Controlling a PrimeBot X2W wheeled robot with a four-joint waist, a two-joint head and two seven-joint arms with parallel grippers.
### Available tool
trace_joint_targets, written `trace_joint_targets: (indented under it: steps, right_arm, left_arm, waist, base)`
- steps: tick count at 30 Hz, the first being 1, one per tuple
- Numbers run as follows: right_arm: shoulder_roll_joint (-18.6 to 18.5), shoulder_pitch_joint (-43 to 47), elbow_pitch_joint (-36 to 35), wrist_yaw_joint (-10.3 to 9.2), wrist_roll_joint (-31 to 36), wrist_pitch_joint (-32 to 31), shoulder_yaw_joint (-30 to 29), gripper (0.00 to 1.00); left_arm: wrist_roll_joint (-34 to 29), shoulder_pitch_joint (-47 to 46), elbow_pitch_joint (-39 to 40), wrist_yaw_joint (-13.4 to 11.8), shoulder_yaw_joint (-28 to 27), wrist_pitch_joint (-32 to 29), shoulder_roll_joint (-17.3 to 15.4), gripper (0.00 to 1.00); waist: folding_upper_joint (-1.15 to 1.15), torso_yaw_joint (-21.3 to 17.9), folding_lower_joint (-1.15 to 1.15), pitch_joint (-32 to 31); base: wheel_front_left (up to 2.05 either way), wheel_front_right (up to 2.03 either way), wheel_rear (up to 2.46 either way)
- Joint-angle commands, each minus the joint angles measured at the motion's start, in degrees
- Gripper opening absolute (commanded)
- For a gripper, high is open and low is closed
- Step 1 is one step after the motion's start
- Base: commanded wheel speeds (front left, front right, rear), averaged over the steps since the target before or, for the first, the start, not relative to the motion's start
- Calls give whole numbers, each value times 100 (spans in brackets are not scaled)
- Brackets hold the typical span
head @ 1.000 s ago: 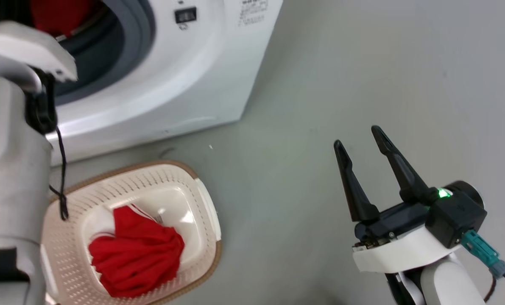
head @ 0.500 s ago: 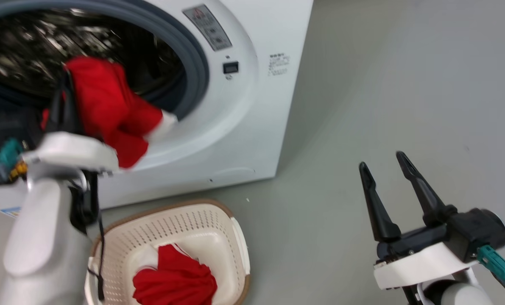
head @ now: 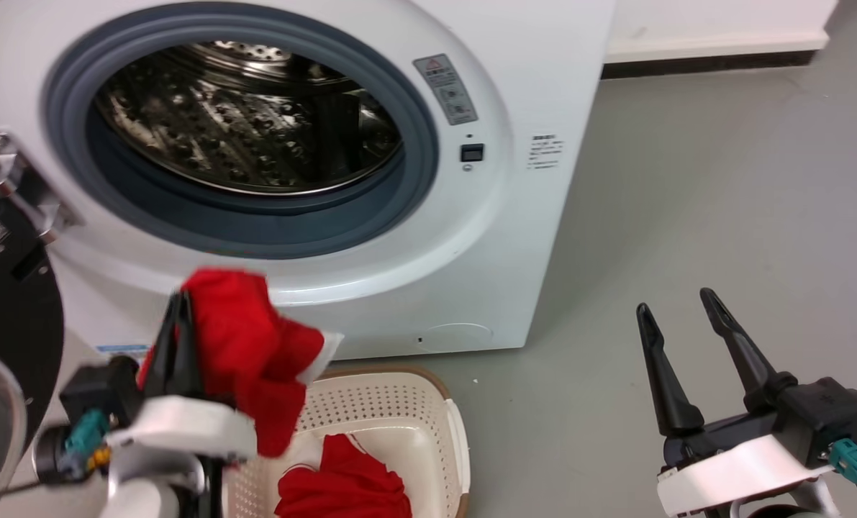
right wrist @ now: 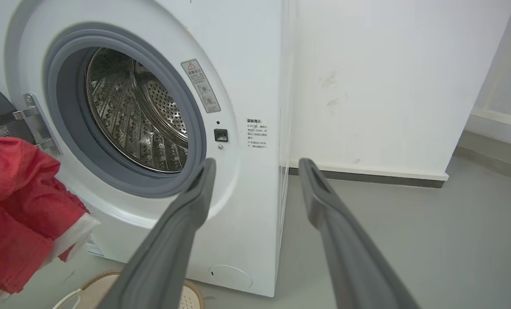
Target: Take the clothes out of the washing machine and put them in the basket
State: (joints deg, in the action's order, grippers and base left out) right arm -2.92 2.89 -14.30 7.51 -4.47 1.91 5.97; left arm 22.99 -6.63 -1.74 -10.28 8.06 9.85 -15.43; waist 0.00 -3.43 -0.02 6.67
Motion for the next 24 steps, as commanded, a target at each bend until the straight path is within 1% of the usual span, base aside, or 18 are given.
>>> trace_joint_targets:
  steps: [1, 3, 5, 10, 13, 16, 19, 22, 24]
  right_arm:
    - [9, 75, -19, -4, 13, -30, -18, 100]
    - [9, 103, -36, -4, -26, -43, -16, 100]
    - [8, 97, -80, -5, -55, -42, -59, 100]
    - [9, -46, -145, -4, -28, -59, 5, 100]
    - [8, -137, -166, -5, -54, -33, 42, 100]
    - [9, -225, -123, -4, -103, 7, 114, 100]
    - [9, -365, -144, -4, -111, 24, 131, 100]
    - [10, -514, -180, -4, -95, 42, 209, 100]
    - [9, -646, -162, -4, -88, 77, 263, 100]
  left_arm:
    - [102, 191, 4, -36, 8, -26, 101, 0]
    - [164, 424, -65, -35, 77, -32, 190, 0]
    - [236, 558, -231, 31, 144, -4, 247, 0]
    - [359, 664, -956, 106, 229, 169, 474, 0]
    - [391, 449, -1463, 207, 253, 306, 593, 0]
    - [368, 257, -2047, 405, 371, 407, 685, 0]
    - [269, -110, -2520, 562, 477, 472, 785, 0]
    - [166, -528, -2975, 663, 542, 511, 886, 0]
    - [99, -813, -3300, 680, 546, 529, 939, 0]
  waist:
    - [0, 83, 2, 7]
    - [0, 133, 2, 11]
    - [0, 201, 2, 66]
    - [0, 250, 2, 305]
    - [0, 216, 2, 558]
    - [0, 122, 2, 765]
    - [0, 42, 2, 1104]
    - [0, -71, 2, 1520]
    - [0, -156, 2, 1766]
  base:
    - [0, 0, 0]
    - [0, 0, 0]
    - [0, 0, 0]
    - [0, 0, 0]
    - [0, 0, 0]
    - [0, 0, 0]
    - [0, 0, 0]
    - [0, 0, 0]
    - [0, 0, 0]
